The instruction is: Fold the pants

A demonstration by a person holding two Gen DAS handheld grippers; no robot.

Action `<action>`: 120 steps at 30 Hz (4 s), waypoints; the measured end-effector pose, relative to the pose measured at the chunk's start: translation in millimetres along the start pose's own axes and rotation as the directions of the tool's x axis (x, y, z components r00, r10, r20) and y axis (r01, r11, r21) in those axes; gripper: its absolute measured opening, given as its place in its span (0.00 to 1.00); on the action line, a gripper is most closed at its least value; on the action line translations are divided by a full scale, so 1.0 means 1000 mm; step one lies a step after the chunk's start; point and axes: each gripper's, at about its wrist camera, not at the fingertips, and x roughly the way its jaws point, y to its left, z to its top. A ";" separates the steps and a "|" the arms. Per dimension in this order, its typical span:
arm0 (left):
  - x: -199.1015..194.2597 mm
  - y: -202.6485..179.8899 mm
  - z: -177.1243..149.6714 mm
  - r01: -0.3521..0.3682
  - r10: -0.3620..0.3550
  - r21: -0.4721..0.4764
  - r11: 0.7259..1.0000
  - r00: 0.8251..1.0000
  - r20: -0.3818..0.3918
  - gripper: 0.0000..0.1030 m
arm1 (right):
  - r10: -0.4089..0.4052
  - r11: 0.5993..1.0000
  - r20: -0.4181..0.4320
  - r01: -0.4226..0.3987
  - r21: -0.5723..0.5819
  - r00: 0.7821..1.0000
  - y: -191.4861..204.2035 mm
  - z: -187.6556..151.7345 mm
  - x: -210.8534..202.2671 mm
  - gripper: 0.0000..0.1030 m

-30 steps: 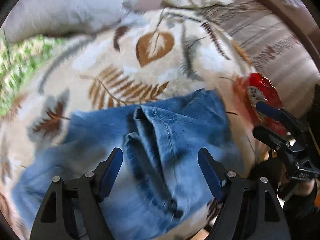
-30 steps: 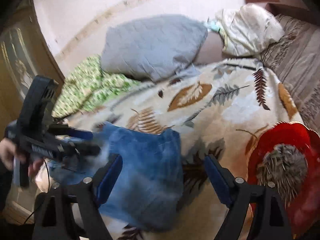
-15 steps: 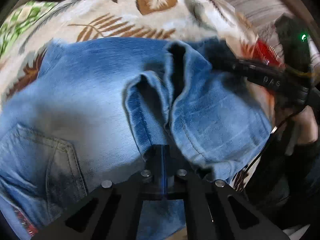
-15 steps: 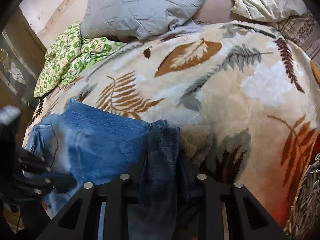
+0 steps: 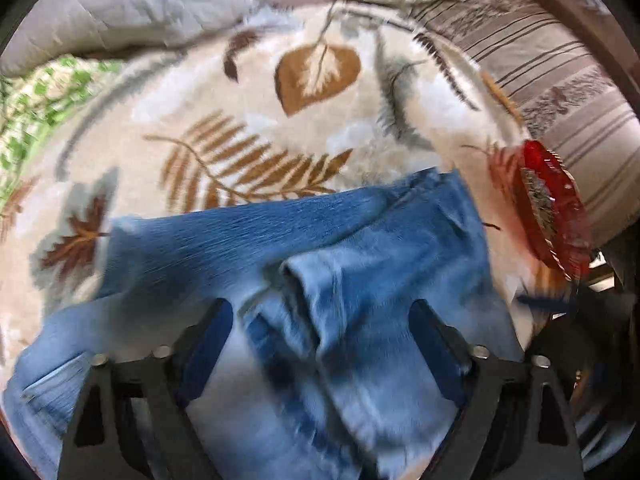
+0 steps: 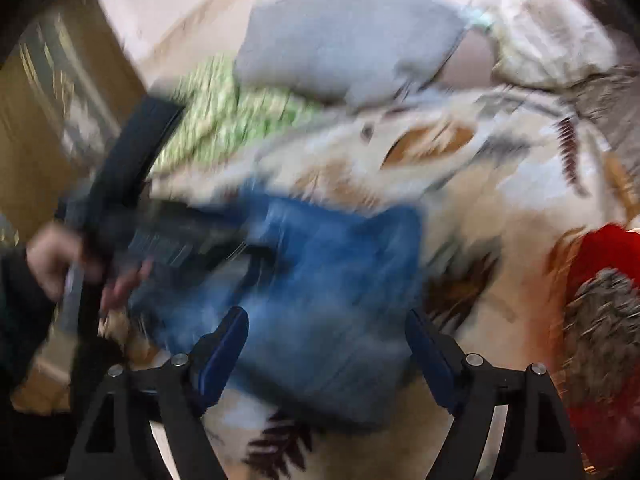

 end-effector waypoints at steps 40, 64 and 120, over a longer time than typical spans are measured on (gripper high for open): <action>-0.079 -0.015 -0.066 0.019 -0.016 -0.021 1.000 0.989 0.148 0.83 | -0.077 0.980 0.084 0.059 0.190 0.993 -0.027 -0.024 -0.030 0.77; -0.216 0.119 -0.175 -0.368 0.383 -0.205 0.907 0.923 0.038 0.95 | 0.094 0.992 0.086 -0.101 0.074 0.992 0.040 -0.003 -0.008 0.78; -0.103 0.207 -0.241 0.103 0.006 -0.472 0.876 0.975 0.224 0.61 | 0.128 0.862 -0.385 -0.294 -0.412 0.914 0.306 0.144 0.211 0.78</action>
